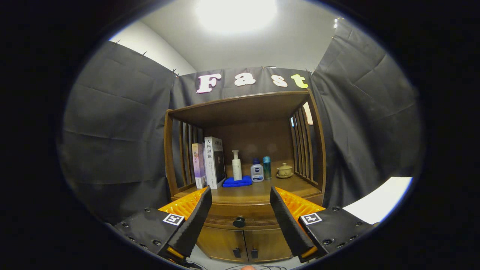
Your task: Pull open the drawer, take out the items inside it, and place them on the countertop above the cabinet.
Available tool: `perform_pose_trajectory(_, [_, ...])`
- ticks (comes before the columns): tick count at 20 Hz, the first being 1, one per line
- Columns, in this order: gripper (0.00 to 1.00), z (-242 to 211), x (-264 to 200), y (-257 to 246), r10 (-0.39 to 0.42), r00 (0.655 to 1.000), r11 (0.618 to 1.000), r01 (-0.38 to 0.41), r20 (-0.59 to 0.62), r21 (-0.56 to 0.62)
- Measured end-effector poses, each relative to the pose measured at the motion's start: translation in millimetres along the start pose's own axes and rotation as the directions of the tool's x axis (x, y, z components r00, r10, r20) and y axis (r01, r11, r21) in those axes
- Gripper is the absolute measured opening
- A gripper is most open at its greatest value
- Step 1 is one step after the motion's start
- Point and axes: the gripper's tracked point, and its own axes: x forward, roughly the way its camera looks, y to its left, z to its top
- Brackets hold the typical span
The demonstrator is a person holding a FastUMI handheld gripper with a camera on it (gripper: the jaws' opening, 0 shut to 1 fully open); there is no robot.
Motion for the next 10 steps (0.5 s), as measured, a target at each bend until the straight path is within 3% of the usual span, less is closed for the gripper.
perform_pose_trajectory(10, [0.97, -2, 18, 16, 0.025, 1.000, 1.000, -0.025, -0.002, -0.009])
